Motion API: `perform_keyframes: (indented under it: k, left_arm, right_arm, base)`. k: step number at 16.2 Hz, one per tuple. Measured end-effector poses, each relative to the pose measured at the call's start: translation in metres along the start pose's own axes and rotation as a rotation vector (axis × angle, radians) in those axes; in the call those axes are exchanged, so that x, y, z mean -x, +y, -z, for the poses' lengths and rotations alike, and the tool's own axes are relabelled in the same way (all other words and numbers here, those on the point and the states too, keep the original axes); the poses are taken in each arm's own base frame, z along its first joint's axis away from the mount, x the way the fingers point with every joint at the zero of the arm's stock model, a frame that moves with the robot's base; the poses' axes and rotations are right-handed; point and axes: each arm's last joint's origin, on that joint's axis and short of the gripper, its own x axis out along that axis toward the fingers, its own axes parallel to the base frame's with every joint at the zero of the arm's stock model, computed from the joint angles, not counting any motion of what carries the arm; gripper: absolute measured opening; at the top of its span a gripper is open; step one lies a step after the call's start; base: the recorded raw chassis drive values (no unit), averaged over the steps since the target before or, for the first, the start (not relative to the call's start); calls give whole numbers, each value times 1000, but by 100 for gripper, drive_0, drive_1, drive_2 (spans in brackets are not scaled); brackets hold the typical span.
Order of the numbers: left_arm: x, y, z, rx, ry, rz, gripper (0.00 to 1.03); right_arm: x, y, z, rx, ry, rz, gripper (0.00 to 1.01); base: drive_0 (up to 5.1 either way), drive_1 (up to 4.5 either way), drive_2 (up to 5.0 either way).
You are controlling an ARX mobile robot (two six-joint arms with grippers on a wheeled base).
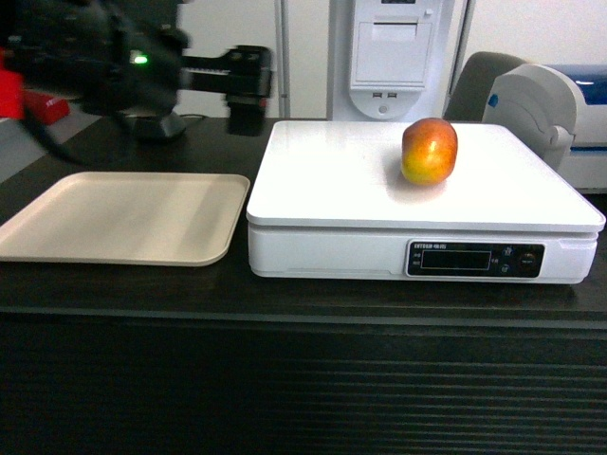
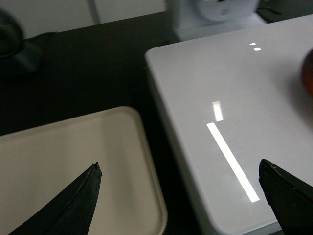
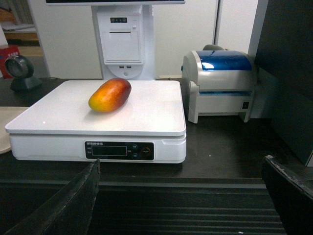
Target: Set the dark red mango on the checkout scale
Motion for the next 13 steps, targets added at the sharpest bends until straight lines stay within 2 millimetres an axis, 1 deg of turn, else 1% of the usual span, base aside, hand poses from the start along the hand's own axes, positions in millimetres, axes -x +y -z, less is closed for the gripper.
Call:
perform_keyframes:
  k: [1, 2, 3, 4, 5, 6, 8, 9, 10, 11, 12, 13]
  left_arm:
    - [13, 10, 3, 10, -3, -42, 98]
    - [43, 25, 3, 25, -45, -115, 98]
    - [51, 27, 2, 27, -57, -129, 98]
    - [80, 27, -1, 30, -110, -156, 98]
    - [101, 23, 0, 30, -148, -164, 98]
    - [124, 20, 8, 36, -169, -191, 98]
    - [153, 11, 22, 17, -223, -239, 98]
    - [172, 7, 29, 9, -235, -266, 98]
    - [184, 7, 33, 14, -251, -292, 98]
    - [198, 12, 38, 22, -255, -322, 98]
    - [213, 22, 41, 38, -260, -379, 98]
    - [232, 32, 39, 60, -295, -440, 98]
  right_arm:
    - [0, 0, 0, 0, 0, 0, 98]
    - [0, 0, 0, 0, 0, 0, 98]
    - [0, 0, 0, 0, 0, 0, 98]
    - [0, 0, 0, 0, 0, 0, 98]
    - [0, 0, 0, 0, 0, 0, 98]
    - [0, 0, 0, 0, 0, 0, 98]
    - [0, 0, 0, 0, 0, 0, 98]
    - [0, 0, 0, 0, 0, 0, 98]
    - [0, 0, 0, 0, 0, 0, 98]
    - [0, 0, 0, 0, 0, 0, 98]
    - [0, 0, 0, 0, 0, 0, 98]
    - [0, 0, 0, 0, 0, 0, 98]
  base:
    - [0, 0, 0]
    - [0, 0, 0]
    - [0, 0, 0]
    - [0, 0, 0]
    - [0, 0, 0]
    - [0, 0, 0]
    - [0, 0, 0]
    - [0, 0, 0]
    - [0, 0, 0]
    - [0, 0, 0]
    - [0, 0, 0]
    - [0, 0, 0]
